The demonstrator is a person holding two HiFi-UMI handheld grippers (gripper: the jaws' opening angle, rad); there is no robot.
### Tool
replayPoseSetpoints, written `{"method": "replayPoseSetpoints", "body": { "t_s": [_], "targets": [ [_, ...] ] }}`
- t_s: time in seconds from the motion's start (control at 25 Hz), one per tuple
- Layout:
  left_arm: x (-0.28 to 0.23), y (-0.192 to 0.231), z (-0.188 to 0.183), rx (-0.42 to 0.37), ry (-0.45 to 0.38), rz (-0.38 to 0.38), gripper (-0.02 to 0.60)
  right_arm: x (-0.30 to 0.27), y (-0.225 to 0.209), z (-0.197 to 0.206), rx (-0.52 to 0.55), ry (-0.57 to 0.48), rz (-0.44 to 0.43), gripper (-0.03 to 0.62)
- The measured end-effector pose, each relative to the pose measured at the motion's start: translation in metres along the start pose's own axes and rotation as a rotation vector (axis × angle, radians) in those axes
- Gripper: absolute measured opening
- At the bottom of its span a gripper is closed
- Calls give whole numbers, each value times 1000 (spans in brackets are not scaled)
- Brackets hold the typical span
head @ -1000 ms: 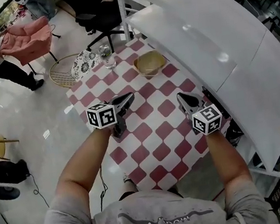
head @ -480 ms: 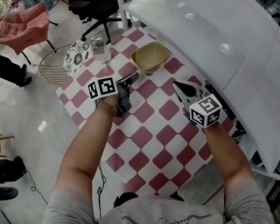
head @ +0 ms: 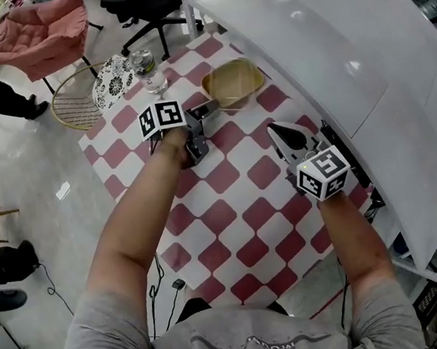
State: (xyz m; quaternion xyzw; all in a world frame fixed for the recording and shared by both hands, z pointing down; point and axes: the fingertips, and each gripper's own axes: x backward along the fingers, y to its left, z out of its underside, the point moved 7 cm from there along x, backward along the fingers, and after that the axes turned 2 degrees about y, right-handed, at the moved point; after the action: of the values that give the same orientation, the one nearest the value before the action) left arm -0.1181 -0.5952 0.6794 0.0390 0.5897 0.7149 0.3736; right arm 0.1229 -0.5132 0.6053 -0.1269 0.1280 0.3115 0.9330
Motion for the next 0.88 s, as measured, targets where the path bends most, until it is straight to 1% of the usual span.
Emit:
{"method": "replayPoseSetpoints", "body": {
  "t_s": [0.12,0.28,0.32,0.48,0.52,0.72,0.88],
  "targets": [
    [-4,-1,0,5,14,15,222,-1,-1,1,-3,4,-2,26],
    [-8,1,1,7,31,7,220,-3,-2,5,-4,19,-5,26],
    [-9,1,2,7,35,2,207,-3,-3,6,-5,22,-5,26],
    [-7,1,-1,-2,28,-14,57,-2,-4,10,-6,32,-3,26],
    [-6,0,-2,-3,24,-8,51,-2,-4,10,-5,35,-2,26],
    [6,-9,-5,29,-9,94,44,2,-3,8,-25,32,10,26],
    [24,-26,-5,9,-47,164,41,9,1,1,-26,35,20,26]
  ]
}}
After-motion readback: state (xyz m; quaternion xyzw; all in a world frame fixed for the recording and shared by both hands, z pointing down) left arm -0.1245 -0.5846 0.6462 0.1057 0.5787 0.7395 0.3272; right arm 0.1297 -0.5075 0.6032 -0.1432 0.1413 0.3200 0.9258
